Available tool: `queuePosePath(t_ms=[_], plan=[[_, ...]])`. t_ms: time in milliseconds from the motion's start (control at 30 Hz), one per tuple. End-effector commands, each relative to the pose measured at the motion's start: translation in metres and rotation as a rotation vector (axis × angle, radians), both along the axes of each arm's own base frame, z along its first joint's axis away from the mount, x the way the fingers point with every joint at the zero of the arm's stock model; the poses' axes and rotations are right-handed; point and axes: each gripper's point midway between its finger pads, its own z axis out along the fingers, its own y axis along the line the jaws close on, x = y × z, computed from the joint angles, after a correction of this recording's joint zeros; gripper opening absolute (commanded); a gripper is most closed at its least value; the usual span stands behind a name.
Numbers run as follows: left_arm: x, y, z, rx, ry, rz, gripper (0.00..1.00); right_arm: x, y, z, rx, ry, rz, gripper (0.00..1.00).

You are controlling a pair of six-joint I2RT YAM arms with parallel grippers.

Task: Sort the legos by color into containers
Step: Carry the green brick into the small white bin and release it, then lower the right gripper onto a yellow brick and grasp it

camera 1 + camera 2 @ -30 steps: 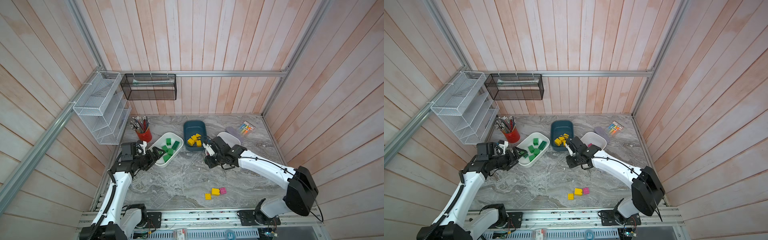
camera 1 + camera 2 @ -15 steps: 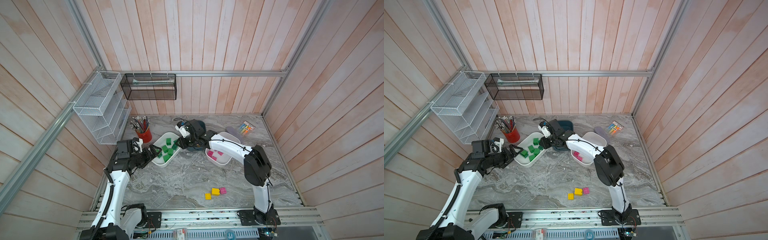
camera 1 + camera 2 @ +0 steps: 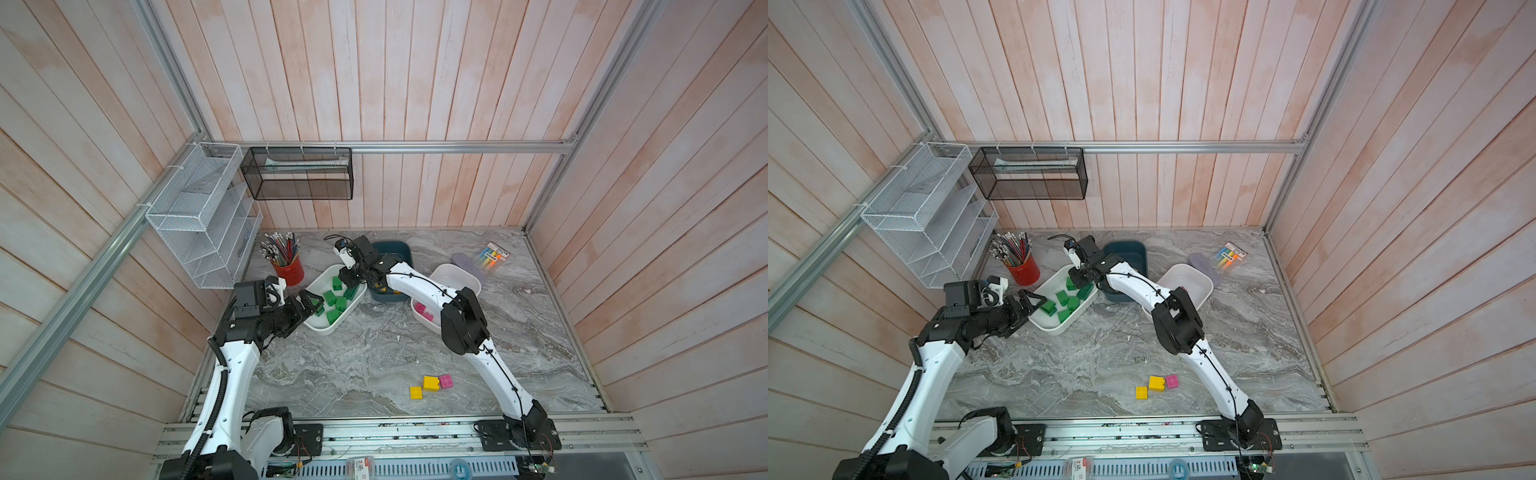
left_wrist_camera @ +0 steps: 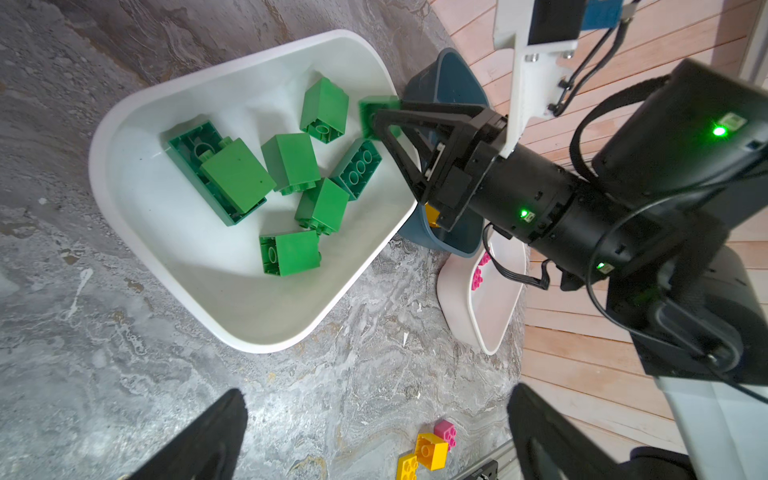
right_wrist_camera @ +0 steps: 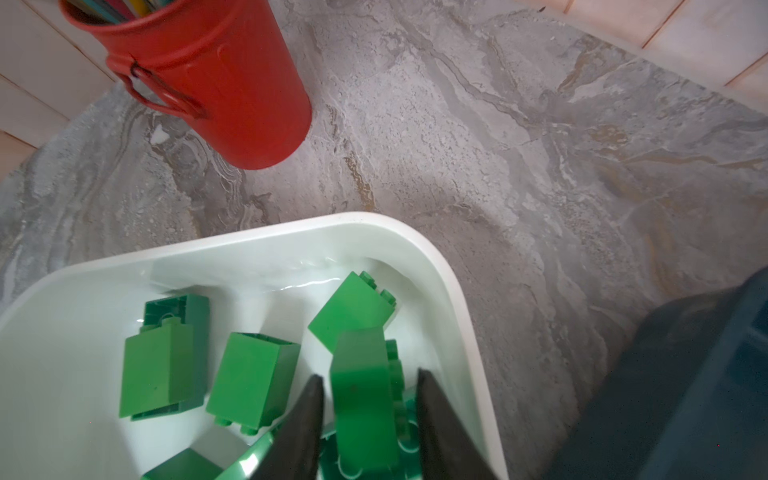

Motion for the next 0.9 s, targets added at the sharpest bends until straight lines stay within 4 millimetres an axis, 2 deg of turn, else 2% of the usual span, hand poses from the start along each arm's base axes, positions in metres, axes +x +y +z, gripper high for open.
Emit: queuePosePath(t_ms=[0,100,167,267,367,533,633,733,867], plan=[[0.002,0.000,-0.003,-0.006,-0.005,-0.004,1.00,-0.005,0.001,0.025,-0.009,-0.036,0.062,0.53],[0.002,-0.001,-0.004,-0.020,-0.005,-0.008,1.00,-0.015,-0.010,0.052,0.008,-0.053,0.097,0.59],[0.003,-0.003,-0.004,-0.035,-0.005,-0.011,1.00,-0.029,-0.021,0.069,0.025,-0.044,0.126,0.60],[0.004,-0.007,-0.003,-0.060,-0.014,-0.021,1.00,-0.064,-0.045,0.085,0.051,-0.012,0.169,0.64],[0.005,-0.009,-0.001,-0.075,-0.018,-0.031,1.00,-0.103,-0.078,0.096,0.065,0.019,0.188,0.65],[0.006,-0.016,-0.001,-0.093,-0.020,-0.062,1.00,-0.172,-0.143,0.087,0.000,0.081,0.238,0.67],[0.004,-0.024,-0.003,-0.101,-0.015,-0.088,1.00,-0.207,-0.187,0.064,-0.120,0.099,0.294,0.67],[0.000,-0.032,-0.007,-0.107,-0.003,-0.112,1.00,-0.234,-0.227,0.039,-0.250,0.120,0.343,0.68],[-0.004,-0.044,-0.005,-0.127,-0.004,-0.136,1.00,-0.260,-0.261,0.017,-0.338,0.151,0.385,0.70]])
